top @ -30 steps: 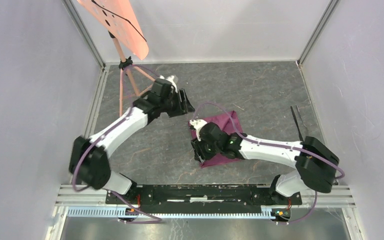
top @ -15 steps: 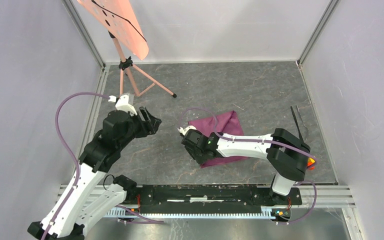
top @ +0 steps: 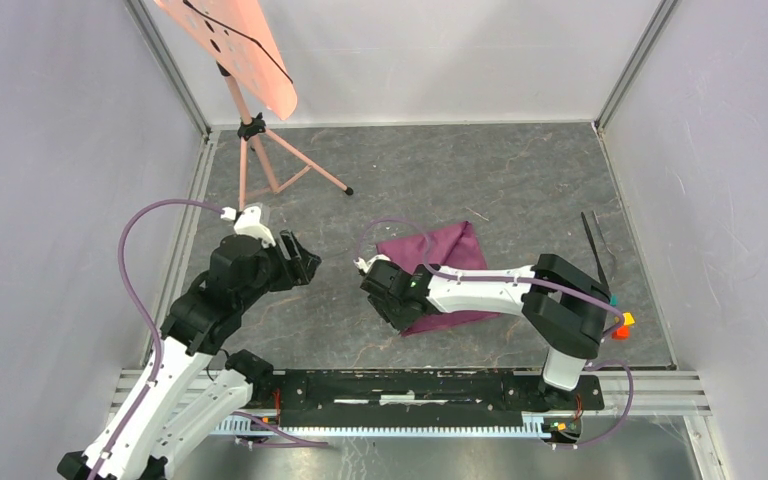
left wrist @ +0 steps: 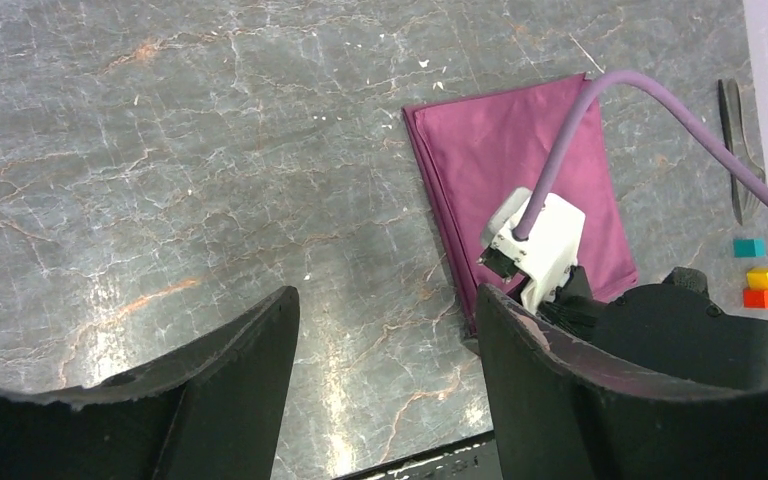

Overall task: Fold the napkin into a case and place the utensils inside
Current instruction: Pick up the upper triangle-folded napkin from the center of the board.

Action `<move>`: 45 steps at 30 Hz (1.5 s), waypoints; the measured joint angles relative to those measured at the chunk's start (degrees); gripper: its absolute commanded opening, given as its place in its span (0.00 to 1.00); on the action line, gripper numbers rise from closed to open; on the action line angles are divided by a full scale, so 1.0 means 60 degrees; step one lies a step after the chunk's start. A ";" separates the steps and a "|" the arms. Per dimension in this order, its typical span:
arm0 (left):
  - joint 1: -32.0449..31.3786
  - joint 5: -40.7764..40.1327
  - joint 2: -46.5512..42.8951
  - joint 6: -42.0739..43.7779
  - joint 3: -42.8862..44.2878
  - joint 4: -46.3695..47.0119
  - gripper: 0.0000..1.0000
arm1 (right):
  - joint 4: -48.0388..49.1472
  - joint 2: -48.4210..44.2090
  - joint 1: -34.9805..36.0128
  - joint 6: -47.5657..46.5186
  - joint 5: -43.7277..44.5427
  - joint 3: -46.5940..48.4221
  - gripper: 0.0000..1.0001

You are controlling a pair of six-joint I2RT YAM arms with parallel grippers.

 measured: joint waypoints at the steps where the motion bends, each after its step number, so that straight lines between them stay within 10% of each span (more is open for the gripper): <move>1: 0.0000 0.0018 -0.0029 0.0000 -0.0007 -0.0004 0.72 | -0.0004 0.0011 0.0000 -0.0044 -0.0033 0.0011 0.48; 6: 0.0000 0.0058 -0.0168 -0.0004 -0.0007 0.0004 0.72 | -0.0160 0.0149 0.0000 -0.0270 -0.0022 0.0171 0.42; 13: 0.0000 0.0382 -0.0040 -0.0055 -0.0270 0.0098 0.76 | -0.0244 0.0244 0.0018 -0.0667 0.0408 0.0259 0.00; 30: -0.0113 0.3563 0.6065 -0.5351 -0.2772 0.6615 0.94 | 0.1701 -0.1792 -0.0146 -0.1399 -0.0040 -0.1829 0.00; 45: -0.0976 0.3162 0.9876 -0.7646 -0.2991 1.1825 0.36 | 0.2845 -0.2725 -0.0754 -0.1683 -0.1024 -0.2907 0.00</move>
